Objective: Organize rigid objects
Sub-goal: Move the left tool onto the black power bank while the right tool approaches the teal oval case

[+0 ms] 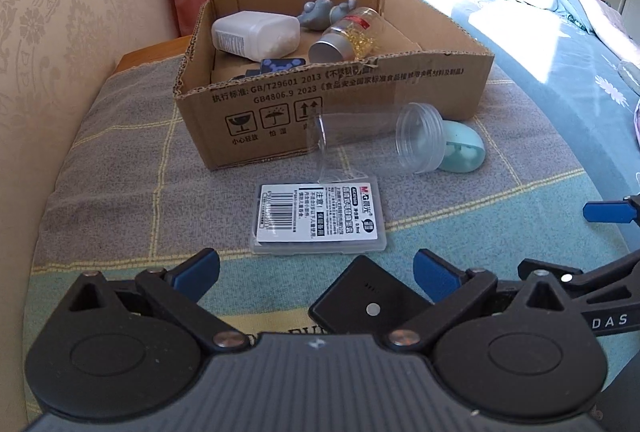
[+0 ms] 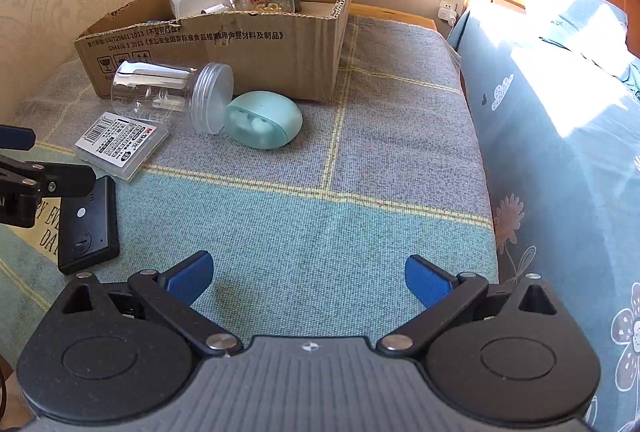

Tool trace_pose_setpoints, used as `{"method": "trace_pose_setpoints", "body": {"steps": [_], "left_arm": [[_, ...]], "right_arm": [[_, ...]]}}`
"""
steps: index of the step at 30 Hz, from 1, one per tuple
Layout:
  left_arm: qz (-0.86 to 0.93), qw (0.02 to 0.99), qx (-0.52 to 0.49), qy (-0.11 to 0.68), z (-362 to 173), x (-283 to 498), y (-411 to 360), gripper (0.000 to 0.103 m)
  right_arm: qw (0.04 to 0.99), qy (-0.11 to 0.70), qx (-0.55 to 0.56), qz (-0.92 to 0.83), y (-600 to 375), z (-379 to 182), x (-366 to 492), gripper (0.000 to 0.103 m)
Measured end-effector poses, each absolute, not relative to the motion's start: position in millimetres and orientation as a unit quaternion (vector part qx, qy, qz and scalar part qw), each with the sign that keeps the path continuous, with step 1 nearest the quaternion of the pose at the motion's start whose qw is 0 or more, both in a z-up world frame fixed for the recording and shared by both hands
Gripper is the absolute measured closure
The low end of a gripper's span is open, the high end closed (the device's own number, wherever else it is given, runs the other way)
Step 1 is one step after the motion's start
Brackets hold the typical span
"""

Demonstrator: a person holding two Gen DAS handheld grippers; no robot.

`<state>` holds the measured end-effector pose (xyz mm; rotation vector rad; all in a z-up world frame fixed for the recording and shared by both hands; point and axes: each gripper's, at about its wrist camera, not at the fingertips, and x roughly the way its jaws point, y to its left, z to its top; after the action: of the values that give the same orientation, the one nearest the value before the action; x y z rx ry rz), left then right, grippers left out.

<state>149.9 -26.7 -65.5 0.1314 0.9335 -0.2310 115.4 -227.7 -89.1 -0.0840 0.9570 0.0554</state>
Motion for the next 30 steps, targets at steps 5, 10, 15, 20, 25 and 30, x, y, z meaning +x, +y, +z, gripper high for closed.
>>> {"method": "trace_pose_setpoints", "body": {"steps": [5, 10, 15, 20, 25, 30], "left_arm": [[-0.109, 0.878, 0.05, 0.464, -81.0, 156.5, -34.0, 0.001], [-0.101, 0.875, 0.051, 0.471, -90.4, 152.7, -33.5, 0.001], [-0.098, 0.876, 0.044, 0.47, -90.5, 149.0, -27.6, 0.0], [-0.097, 0.873, 0.048, 0.475, -89.2, 145.8, -22.6, 0.0], [-0.109, 0.867, 0.076, 0.481, -85.7, 137.4, -18.3, 0.001], [-0.15, 0.863, 0.126, 0.465, -67.6, 115.6, -17.2, 0.001]], "right_arm": [[0.888, 0.458, -0.041, 0.032, -227.2, -89.7, 115.2, 0.0], [0.887, 0.457, -0.047, 0.036, -224.4, -90.9, 116.0, 0.0], [0.885, 0.461, -0.053, 0.039, -221.0, -93.7, 117.3, 0.0], [0.885, 0.461, -0.052, 0.045, -218.9, -93.4, 117.3, 0.0], [0.885, 0.46, -0.059, 0.051, -216.4, -93.0, 116.9, 0.0], [0.886, 0.458, -0.057, 0.052, -218.9, -90.9, 117.0, 0.0]]}}
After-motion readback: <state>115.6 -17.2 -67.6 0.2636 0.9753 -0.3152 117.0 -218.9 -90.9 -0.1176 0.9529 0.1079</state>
